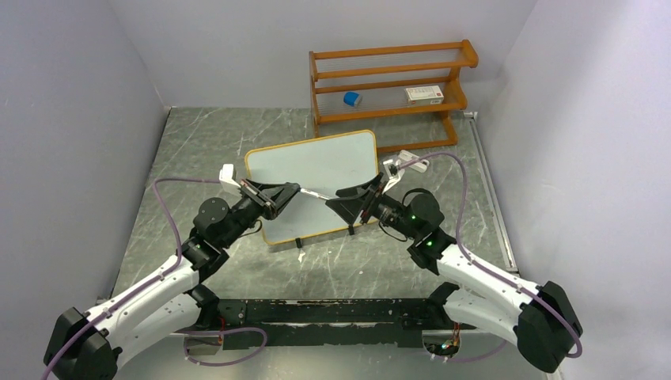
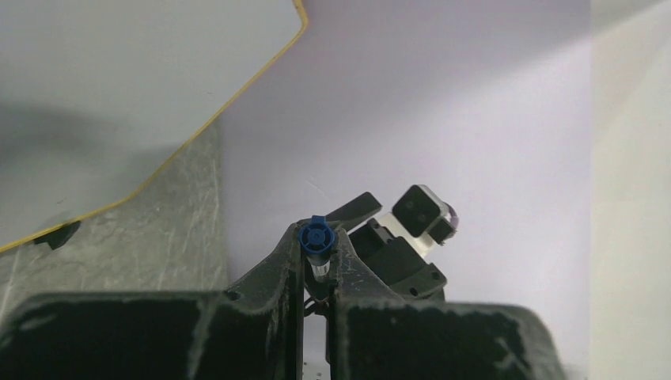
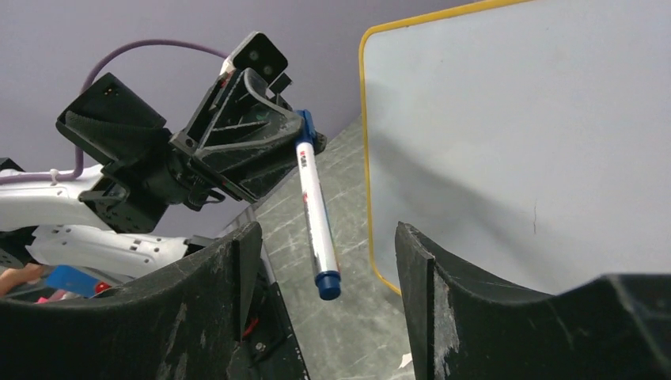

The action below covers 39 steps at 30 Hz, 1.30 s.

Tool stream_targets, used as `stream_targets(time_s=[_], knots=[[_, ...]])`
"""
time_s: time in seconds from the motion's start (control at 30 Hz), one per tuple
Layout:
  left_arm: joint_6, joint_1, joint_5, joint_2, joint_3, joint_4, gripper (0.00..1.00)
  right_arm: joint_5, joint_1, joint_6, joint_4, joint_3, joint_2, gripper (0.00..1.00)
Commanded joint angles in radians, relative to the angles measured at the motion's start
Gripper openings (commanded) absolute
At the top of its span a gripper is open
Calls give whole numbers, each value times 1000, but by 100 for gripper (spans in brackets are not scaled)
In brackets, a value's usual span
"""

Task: Write a sentence on the whiteboard
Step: Open the whiteboard marker from the pen cap.

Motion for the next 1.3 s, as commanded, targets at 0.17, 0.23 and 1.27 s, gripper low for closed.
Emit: stream_targets(time_s=[0.17, 0.23, 1.27], knots=[[-22, 5, -5, 8, 0, 116, 5, -19, -4, 36, 74, 27, 49, 61], [-23, 5, -1, 14, -1, 127, 5, -27, -4, 36, 77, 34, 59, 59], [-25, 3, 17, 32, -4, 153, 5, -67, 23, 42, 128, 109, 142, 33]])
